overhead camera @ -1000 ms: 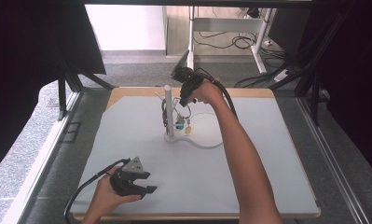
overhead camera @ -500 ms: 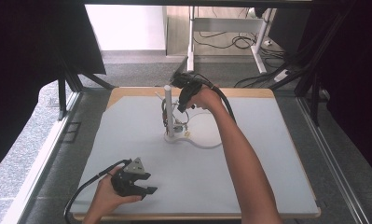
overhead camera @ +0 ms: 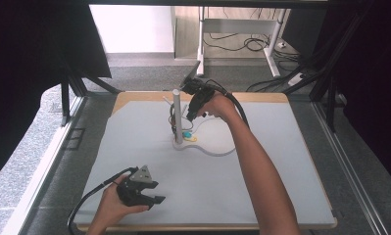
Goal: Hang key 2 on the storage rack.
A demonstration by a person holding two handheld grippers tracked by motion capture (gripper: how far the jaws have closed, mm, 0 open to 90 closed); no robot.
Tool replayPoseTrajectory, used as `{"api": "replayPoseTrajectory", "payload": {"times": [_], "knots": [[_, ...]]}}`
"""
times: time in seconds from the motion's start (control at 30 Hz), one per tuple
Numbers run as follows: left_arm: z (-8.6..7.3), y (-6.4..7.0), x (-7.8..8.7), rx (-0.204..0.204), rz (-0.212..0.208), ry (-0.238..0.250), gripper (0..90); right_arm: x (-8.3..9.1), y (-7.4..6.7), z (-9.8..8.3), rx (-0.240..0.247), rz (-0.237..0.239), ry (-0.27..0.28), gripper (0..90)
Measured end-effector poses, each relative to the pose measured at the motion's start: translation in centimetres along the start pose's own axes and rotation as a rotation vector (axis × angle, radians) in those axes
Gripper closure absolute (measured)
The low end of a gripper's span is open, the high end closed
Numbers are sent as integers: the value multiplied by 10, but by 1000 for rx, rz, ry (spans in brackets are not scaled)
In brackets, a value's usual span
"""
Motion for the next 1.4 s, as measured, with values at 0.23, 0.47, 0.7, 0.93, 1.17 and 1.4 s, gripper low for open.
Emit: {"api": "replayPoseTrajectory", "payload": {"times": [0.23, 0.47, 0.7, 0.93, 1.17, 1.4], "knots": [[1, -2, -1, 9, -3, 5, 429, 13, -2, -8, 8, -27, 29, 591], [0, 0, -6, 4, -2, -13, 428, 25, -1, -25, 32, -53, 109, 478], [0, -1, -8, -1, 15, -25, 428, 34, 3, -68, 36, -55, 225, 453], [-1, 3, -7, 0, 25, -24, 426, 34, 6, -137, 51, -44, 332, 442], [-2, 3, -5, 4, 40, -29, 422, 22, 13, -214, -2, -50, 430, 448], [-4, 2, -9, -7, 61, -49, 421, 3, 22, -274, -36, -26, 521, 447]]}}
Point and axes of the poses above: each handheld gripper's, and its own axes: x roughly backward along the jaws, z roughly out of its top, y roughly to its right, the point moved 4 cm from there along -x, roughly forward along the jaws, and after that the axes turned 11 degrees about z, right-handed, at the moved point
